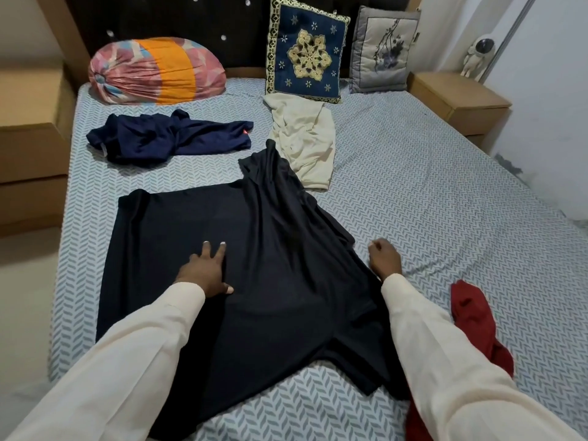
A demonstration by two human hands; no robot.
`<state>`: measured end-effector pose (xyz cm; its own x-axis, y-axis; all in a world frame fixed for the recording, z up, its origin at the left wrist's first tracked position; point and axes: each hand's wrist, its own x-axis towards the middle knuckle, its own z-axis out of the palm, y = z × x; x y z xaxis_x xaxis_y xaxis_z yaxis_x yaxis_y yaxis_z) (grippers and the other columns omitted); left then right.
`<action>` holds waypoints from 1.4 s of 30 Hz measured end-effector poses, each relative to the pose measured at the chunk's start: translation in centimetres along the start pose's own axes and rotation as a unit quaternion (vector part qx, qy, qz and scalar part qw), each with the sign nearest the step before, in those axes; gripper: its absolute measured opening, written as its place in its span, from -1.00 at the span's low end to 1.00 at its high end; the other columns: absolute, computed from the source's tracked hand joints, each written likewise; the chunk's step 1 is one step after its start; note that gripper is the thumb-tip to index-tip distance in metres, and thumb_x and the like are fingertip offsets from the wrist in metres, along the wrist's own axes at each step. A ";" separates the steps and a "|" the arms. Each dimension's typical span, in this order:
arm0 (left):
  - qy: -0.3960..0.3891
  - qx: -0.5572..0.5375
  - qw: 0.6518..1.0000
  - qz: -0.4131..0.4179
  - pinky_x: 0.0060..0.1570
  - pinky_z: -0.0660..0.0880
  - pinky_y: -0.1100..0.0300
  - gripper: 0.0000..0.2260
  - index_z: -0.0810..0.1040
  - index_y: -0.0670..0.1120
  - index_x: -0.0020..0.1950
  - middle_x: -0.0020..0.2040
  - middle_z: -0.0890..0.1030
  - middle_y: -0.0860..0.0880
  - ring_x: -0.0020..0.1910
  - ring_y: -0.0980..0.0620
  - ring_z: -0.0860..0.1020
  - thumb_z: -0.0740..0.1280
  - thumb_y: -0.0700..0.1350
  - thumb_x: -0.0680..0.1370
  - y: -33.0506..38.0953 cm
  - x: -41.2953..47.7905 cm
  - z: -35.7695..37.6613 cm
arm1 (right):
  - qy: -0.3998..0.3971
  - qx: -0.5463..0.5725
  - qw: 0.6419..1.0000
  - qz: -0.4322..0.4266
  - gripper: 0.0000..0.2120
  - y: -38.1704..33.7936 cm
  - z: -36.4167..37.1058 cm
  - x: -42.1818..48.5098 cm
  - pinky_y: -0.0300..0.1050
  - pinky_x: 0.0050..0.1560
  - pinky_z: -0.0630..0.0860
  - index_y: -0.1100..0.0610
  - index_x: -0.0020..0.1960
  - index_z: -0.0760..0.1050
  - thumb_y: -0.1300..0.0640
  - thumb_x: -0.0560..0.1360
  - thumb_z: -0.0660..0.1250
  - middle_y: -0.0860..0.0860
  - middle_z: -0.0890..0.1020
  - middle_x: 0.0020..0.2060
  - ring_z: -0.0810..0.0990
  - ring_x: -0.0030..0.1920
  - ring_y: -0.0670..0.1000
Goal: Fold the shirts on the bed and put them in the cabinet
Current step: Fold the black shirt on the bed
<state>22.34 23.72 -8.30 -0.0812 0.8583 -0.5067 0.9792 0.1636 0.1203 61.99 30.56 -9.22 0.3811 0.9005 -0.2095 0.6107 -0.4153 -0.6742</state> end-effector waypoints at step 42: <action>0.107 -0.088 0.989 -0.051 0.48 0.15 -0.15 -0.48 0.16 0.10 0.58 0.61 -0.01 -0.12 0.57 -0.19 -0.04 0.17 -0.09 0.62 -20.8 13.9 -11.4 | -0.217 -0.489 0.816 -0.220 -0.33 -27.3 24.8 4.4 0.22 0.30 0.38 -0.17 0.60 -0.04 0.13 0.60 0.16 0.10 0.14 0.53 0.17 0.48 0.29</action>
<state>-1.32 37.83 -8.14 -0.2339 0.9135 -0.3328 0.9180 0.3203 0.2340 29.81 49.06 -9.27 -0.1760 0.8631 -0.4734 0.9648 0.2467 0.0910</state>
